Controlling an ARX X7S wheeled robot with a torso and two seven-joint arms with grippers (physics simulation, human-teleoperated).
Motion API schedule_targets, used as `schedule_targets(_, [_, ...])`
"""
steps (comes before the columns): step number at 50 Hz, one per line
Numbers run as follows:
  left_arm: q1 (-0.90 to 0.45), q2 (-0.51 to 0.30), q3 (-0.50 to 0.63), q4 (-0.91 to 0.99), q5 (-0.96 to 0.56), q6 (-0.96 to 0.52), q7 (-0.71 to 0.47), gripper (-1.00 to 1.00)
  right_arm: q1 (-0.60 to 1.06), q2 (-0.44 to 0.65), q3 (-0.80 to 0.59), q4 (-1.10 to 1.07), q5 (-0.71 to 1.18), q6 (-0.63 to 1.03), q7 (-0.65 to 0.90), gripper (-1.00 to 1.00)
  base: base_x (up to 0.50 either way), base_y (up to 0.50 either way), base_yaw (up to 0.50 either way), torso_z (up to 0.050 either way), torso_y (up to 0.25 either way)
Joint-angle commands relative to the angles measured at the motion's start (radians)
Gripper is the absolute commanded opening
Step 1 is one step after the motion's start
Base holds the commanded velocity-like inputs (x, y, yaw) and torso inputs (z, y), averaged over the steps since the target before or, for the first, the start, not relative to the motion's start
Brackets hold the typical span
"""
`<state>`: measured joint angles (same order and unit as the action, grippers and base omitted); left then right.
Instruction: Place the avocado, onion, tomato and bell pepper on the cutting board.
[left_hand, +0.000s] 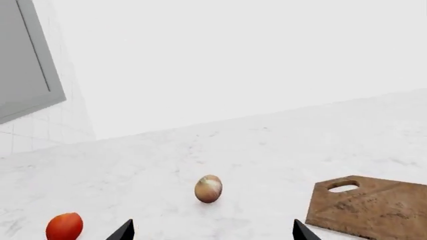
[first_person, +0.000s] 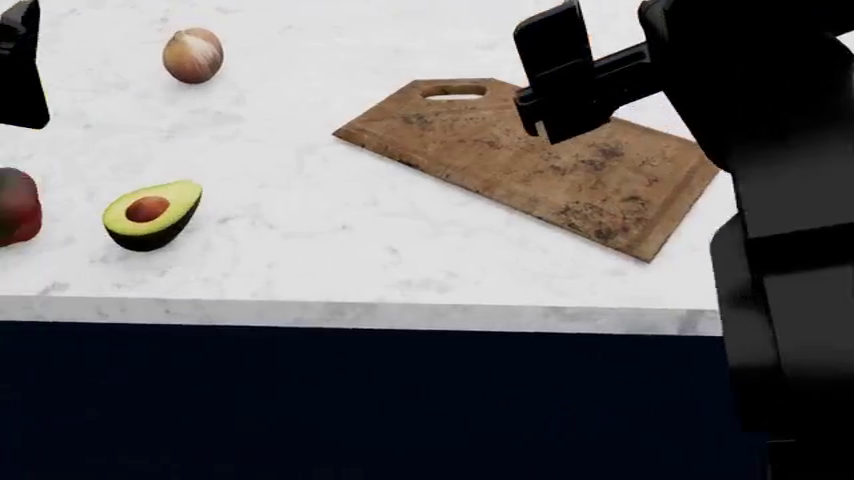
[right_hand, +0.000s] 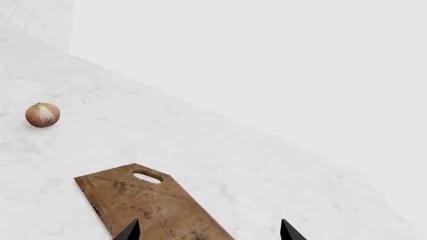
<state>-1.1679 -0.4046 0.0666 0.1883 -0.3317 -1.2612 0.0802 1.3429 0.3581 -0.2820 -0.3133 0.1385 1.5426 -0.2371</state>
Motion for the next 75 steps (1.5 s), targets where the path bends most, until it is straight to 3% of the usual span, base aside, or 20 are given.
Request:
schedule_targets(1, [-0.075,-0.017,0.000,-0.031,-0.019,-0.054,0.020,1.00,0.081,0.013,-0.008,0.034,0.135,0.026,0.082,1.00,0.00,0.50,0.00,0.000,0.000])
schedule_targets(49, [-0.061,-0.025,0.017,-0.007,-0.035,-0.057,0.010,1.00,0.027,0.057,0.037,0.026,0.385,0.015,0.262,1.00,0.00,0.50,0.00,0.000,0.000])
schedule_targets(58, [-0.055,-0.025,0.019,-0.008,-0.038,-0.053,0.008,1.00,0.021,0.056,0.050,0.027,0.413,0.011,0.280,1.00,0.00,0.00,0.00,0.000,0.000])
schedule_targets(75, [-0.057,-0.031,0.022,-0.008,-0.044,-0.054,0.008,1.00,0.035,0.074,0.022,0.038,0.471,0.006,0.313,1.00,0.49,0.01,0.00,0.000,0.000])
